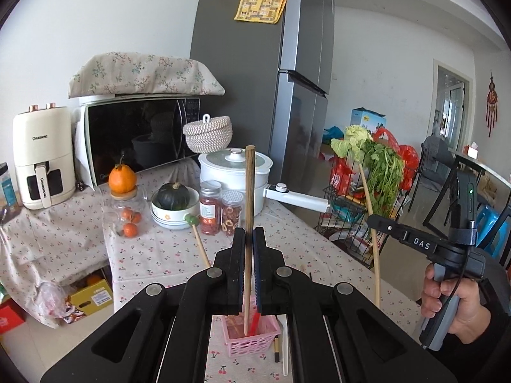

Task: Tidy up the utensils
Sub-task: 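Lower the chopstick into the pink basket and open the left tool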

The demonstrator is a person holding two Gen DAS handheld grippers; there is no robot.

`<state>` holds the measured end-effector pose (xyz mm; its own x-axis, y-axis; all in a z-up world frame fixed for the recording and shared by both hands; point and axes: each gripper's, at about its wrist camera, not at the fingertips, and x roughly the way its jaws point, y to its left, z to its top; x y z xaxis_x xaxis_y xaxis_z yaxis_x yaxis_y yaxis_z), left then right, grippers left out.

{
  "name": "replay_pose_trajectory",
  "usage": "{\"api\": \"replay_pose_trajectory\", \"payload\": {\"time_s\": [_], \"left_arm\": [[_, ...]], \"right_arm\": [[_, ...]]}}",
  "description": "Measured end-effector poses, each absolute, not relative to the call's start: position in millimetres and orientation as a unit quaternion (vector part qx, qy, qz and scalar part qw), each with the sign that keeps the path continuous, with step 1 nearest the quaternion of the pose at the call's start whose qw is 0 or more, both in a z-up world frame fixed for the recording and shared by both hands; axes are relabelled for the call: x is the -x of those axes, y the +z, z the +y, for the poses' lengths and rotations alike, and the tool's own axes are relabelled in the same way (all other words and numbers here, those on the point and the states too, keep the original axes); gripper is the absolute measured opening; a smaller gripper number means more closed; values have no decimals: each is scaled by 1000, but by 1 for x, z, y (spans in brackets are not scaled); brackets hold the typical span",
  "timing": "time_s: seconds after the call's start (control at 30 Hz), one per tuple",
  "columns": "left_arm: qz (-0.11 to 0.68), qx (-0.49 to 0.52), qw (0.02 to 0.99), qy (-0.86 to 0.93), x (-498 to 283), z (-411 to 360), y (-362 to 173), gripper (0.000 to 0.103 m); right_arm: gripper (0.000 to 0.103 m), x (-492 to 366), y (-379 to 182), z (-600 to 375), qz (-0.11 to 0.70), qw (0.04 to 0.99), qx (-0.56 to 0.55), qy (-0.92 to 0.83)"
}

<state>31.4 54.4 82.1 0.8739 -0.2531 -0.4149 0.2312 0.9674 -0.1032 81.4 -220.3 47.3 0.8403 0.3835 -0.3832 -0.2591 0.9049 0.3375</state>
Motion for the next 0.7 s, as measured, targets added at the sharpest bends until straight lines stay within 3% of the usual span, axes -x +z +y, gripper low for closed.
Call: {"api": "replay_pose_trajectory", "payload": {"time_s": [0.47, 0.7], "left_arm": [[204, 19, 972, -115, -61, 51, 64, 4], [235, 52, 964, -117, -77, 58, 50, 4]], "right_arm": [[7, -87, 46, -167, 204, 953, -121, 189], [7, -88, 46, -149, 189, 954, -129, 192]]}}
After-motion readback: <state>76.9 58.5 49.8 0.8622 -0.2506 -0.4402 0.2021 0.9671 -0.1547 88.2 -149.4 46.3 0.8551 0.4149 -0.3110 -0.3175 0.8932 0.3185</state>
